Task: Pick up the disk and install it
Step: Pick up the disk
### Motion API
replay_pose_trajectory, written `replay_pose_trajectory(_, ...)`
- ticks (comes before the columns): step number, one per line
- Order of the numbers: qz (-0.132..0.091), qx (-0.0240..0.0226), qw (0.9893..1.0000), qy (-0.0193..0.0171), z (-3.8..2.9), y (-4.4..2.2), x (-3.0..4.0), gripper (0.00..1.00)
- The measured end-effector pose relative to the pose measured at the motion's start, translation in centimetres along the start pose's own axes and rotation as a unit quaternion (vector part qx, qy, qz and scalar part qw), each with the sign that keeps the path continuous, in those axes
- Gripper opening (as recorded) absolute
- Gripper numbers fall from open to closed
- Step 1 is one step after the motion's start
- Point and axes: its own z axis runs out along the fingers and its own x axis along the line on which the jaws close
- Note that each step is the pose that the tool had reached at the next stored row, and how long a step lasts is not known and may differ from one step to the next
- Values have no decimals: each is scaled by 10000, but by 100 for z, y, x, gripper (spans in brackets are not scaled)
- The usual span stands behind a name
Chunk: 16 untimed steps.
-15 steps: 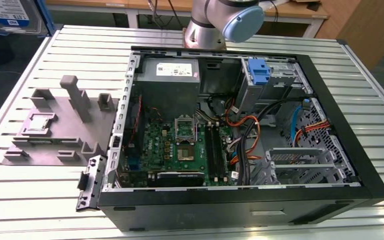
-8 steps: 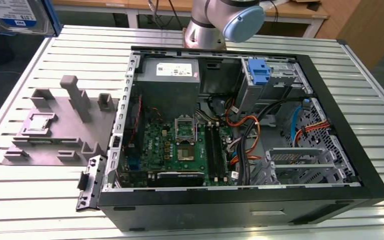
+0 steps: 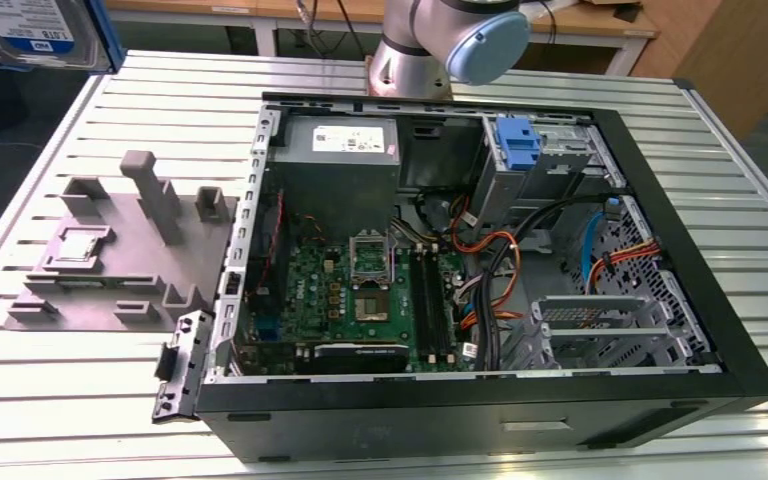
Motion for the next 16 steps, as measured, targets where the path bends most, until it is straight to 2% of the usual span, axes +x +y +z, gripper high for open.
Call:
replay_pose_trajectory(6,0,0,10000,1,-1,-1,39,37)
replay_pose_trajectory(16,0,0,10000,1,-1,-18,40,37)
